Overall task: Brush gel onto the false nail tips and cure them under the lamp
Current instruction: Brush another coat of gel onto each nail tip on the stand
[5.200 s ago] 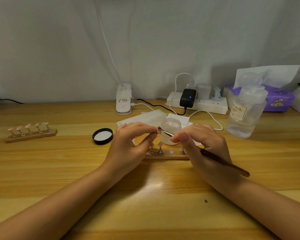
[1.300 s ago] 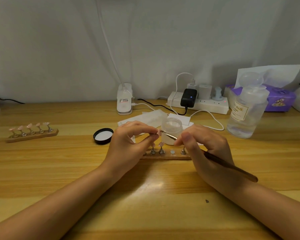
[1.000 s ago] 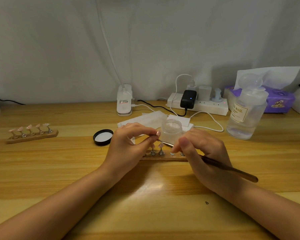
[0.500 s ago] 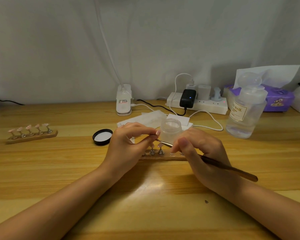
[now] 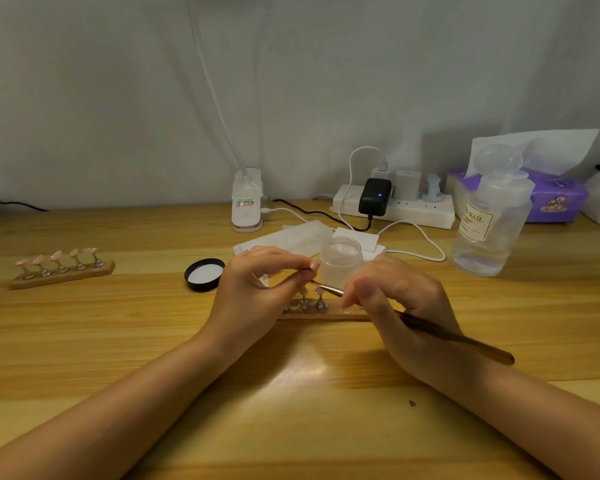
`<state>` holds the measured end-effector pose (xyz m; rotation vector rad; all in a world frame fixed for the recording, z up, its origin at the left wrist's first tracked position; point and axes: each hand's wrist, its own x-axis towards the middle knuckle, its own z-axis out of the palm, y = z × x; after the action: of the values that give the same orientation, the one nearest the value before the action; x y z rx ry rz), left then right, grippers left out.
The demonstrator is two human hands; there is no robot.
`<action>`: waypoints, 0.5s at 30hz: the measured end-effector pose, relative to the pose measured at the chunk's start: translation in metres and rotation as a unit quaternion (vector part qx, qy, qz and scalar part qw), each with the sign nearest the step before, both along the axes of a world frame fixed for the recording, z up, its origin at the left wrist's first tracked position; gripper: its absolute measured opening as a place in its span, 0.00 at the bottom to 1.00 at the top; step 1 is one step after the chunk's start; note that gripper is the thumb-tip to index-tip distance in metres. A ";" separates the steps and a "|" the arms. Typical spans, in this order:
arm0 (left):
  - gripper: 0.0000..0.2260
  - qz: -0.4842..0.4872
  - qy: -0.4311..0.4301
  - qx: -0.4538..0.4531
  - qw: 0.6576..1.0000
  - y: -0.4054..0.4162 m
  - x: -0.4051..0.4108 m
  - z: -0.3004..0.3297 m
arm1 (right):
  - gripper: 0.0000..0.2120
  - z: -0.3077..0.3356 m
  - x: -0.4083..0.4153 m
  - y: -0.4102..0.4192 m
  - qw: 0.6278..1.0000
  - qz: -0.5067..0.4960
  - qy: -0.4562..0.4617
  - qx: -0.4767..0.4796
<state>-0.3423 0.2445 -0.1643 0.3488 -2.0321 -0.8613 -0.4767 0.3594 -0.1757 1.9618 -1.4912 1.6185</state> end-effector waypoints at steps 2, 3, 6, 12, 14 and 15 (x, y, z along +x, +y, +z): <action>0.07 0.001 -0.003 0.002 1.000 -0.001 0.001 -0.001 | 0.21 0.001 -0.001 0.000 0.999 -0.018 -0.028 -0.004; 0.07 0.001 -0.006 0.002 1.000 -0.001 0.001 -0.002 | 0.20 0.001 -0.001 0.000 0.999 -0.031 -0.041 -0.002; 0.07 0.000 -0.007 0.004 1.000 -0.002 0.002 -0.002 | 0.20 0.001 -0.002 -0.002 0.998 -0.053 -0.038 0.015; 0.08 -0.005 -0.003 0.007 1.000 -0.001 0.000 -0.001 | 0.22 -0.001 -0.001 -0.002 1.000 -0.014 0.009 0.001; 0.07 -0.004 -0.003 0.008 1.000 -0.001 0.000 -0.002 | 0.21 -0.001 -0.001 -0.001 1.000 -0.016 0.002 -0.009; 0.08 -0.005 -0.002 0.010 1.000 -0.001 0.000 -0.002 | 0.21 -0.001 -0.001 -0.001 1.000 -0.021 -0.008 -0.012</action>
<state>-0.3420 0.2438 -0.1659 0.3527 -2.0303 -0.8889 -0.4780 0.3581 -0.1766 1.8980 -1.5005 1.6301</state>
